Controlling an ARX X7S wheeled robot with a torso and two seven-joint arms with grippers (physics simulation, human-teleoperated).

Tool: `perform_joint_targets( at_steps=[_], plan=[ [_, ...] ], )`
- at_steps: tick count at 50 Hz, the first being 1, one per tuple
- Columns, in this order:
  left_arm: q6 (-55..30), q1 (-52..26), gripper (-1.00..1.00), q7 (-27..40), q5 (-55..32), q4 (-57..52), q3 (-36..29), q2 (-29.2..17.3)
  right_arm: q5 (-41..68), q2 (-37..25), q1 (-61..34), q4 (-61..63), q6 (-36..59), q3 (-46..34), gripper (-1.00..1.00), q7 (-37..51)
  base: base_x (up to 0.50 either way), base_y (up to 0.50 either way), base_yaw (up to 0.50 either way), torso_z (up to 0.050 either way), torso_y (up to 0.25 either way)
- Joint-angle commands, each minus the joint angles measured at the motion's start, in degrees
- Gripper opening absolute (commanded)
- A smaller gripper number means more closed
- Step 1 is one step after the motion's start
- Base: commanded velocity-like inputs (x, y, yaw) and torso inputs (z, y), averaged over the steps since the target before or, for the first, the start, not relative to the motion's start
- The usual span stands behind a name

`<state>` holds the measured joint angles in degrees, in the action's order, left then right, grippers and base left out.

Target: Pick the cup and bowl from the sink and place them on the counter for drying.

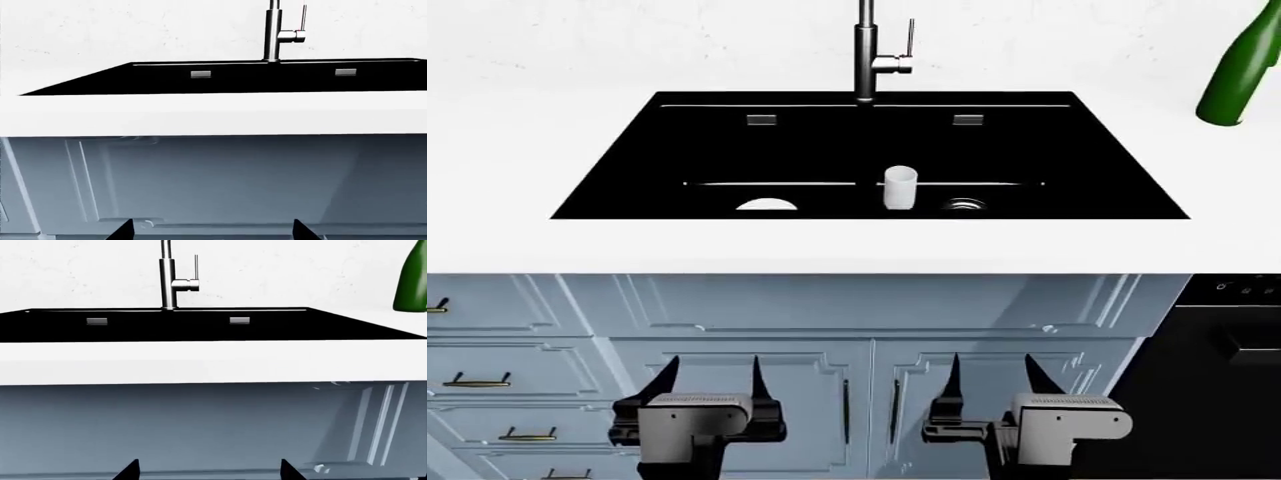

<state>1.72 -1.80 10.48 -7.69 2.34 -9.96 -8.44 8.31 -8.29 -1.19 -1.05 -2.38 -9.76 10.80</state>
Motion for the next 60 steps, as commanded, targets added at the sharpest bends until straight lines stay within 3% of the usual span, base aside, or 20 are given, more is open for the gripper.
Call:
perform_joint_targets(
  at_steps=[1,7,21,27,28,33,37,39,45,49,51,60],
  plan=[
    [0.3,0.38,1.0,0.34,-0.22,-0.09,-0.34,-0.81,0.4,-0.32,-0.12,-0.2,-0.09,-0.43,1.0,0.45,0.0,0.0,0.0,0.05,0.0],
    [0.36,0.31,1.0,0.64,-0.8,-0.4,-0.35,-0.72,0.73,-0.5,-0.17,-0.28,-0.24,-0.56,1.0,0.64,0.0,0.0,0.0,0.05,0.0],
    [-0.23,1.04,1.0,1.24,-2.47,-2.58,-0.13,-1.09,2.57,-0.81,-0.11,0.2,0.21,-0.37,1.0,0.98,0.0,0.0,0.0,0.0,0.0],
    [-6.33,1.81,1.0,1.52,-6.42,-10.09,1.0,-2.2,8.17,-2.61,0.78,6.09,5.08,0.56,1.0,-0.89,0.0,0.0,0.0,0.0,0.0],
    [-13.19,0.84,1.0,1.77,-6.36,-13.81,-0.09,-4.07,10.48,-4.05,0.46,10.16,8.54,1.22,1.0,-1.12,0.0,0.0,0.0,0.0,0.0],
    [-25.72,-2.21,1.0,3.19,-12.68,-24.81,2.68,-7.09,20.05,-10.1,-4.4,21.97,24.25,3.02,1.0,-1.19,0.0,0.0,0.0,0.0,0.0],
    [-40.11,-8.35,1.0,4.13,-17.6,-32.83,3.42,-11.3,24.46,-15.27,-10.26,26.43,33.87,6.03,1.0,0.53,0.0,0.0,0.0,0.0,0.0],
    [-44.93,-11.25,1.0,4.51,-21.88,-34.4,6.86,-12.06,27.8,-17.38,-13.87,27.77,38.8,7.65,1.0,1.03,0.0,0.0,0.0,0.0,0.0],
    [-59.95,-26.61,1.0,5.71,-29.25,-34.16,9.84,-14.6,39.13,-21.59,-28.85,26.62,51.94,13.42,1.0,2.98,0.0,0.0,0.0,0.0,0.0],
    [-68.37,-35.33,1.0,6.77,-34.96,-31.55,13.41,-13.91,42.99,-23.38,-37.83,24.47,58.31,13.22,1.0,3.53,0.0,0.0,0.0,0.0,0.0],
    [-69.49,-39.29,1.0,6.34,-33.27,-30.52,10.01,-16.05,43.45,-24.21,-41.82,22.66,60.68,12.0,1.0,3.32,0.0,0.0,0.0,0.0,0.0],
    [-75.37,-57.02,1.0,3.08,-34.79,-15.63,8.18,-15.54,42.8,-22.91,-58.41,7.28,65.62,7.9,1.0,1.39,0.0,0.0,0.0,0.0,0.0]
  ],
)
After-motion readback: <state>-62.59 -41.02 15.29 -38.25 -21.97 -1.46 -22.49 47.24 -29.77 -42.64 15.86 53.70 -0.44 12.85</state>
